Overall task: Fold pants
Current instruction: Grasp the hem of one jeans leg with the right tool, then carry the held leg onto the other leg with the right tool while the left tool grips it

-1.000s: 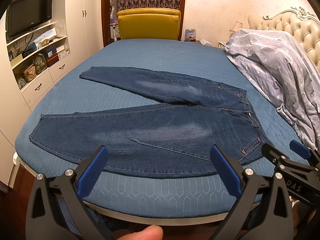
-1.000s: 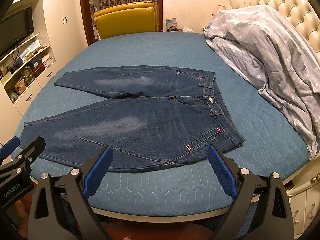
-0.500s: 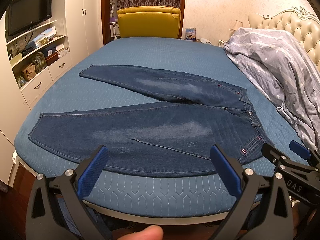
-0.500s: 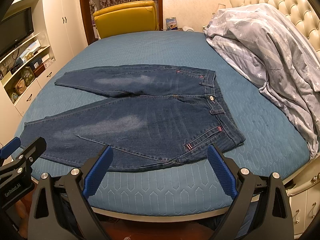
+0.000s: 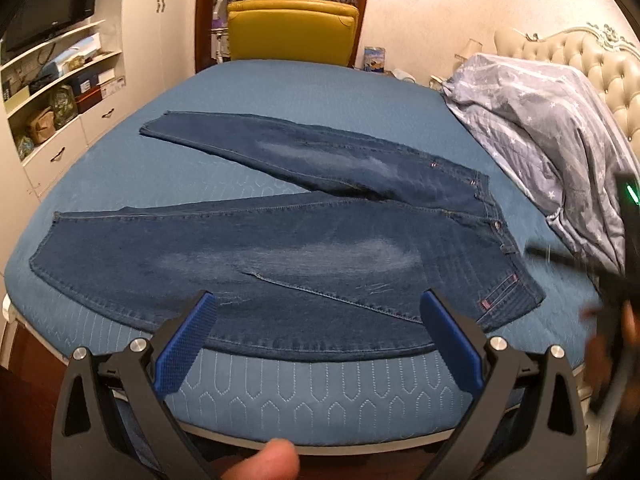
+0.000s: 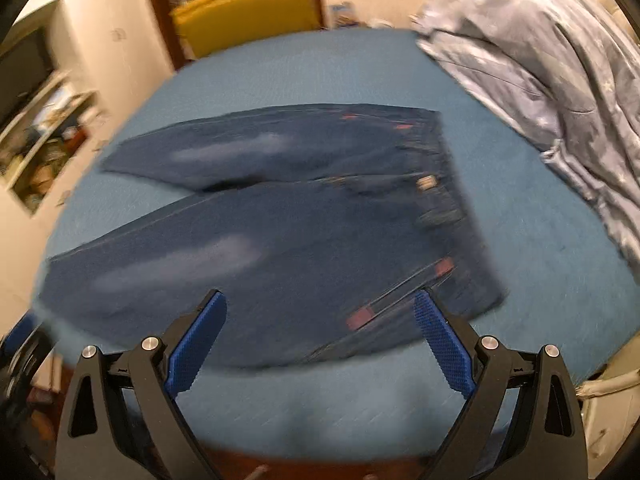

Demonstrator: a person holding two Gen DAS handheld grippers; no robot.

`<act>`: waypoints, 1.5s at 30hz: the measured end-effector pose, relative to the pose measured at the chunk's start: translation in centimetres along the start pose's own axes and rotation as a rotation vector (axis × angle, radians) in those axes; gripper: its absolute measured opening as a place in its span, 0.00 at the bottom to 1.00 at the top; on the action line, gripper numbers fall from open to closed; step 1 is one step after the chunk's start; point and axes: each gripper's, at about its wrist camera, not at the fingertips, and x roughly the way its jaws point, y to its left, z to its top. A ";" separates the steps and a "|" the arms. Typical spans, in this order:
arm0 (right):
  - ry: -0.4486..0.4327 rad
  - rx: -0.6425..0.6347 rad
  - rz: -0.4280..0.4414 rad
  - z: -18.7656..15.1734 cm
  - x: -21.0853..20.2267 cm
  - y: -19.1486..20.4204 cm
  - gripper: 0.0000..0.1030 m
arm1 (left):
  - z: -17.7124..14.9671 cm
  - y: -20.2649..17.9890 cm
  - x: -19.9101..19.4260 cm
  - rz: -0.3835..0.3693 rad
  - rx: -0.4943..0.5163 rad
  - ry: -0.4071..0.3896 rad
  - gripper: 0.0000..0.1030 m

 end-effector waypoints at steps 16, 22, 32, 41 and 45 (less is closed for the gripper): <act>0.167 -0.035 -0.046 22.2 26.5 -13.6 0.89 | 0.8 7.5 8.5 0.137 -0.102 0.132 0.99; 0.176 -0.054 -0.017 23.1 30.2 -14.1 0.81 | 1.3 9.5 9.4 0.188 -0.116 0.162 0.99; -0.092 -0.267 0.084 20.6 17.8 -8.1 0.18 | 7.9 11.2 14.3 -0.016 -0.166 0.152 0.98; -0.225 -0.397 0.292 6.3 3.0 -4.0 0.18 | 14.5 18.0 19.5 -0.412 -0.527 0.183 0.61; -0.166 -0.386 0.328 -0.4 1.3 -2.6 0.18 | 13.9 21.7 22.2 -0.554 -0.658 0.183 0.53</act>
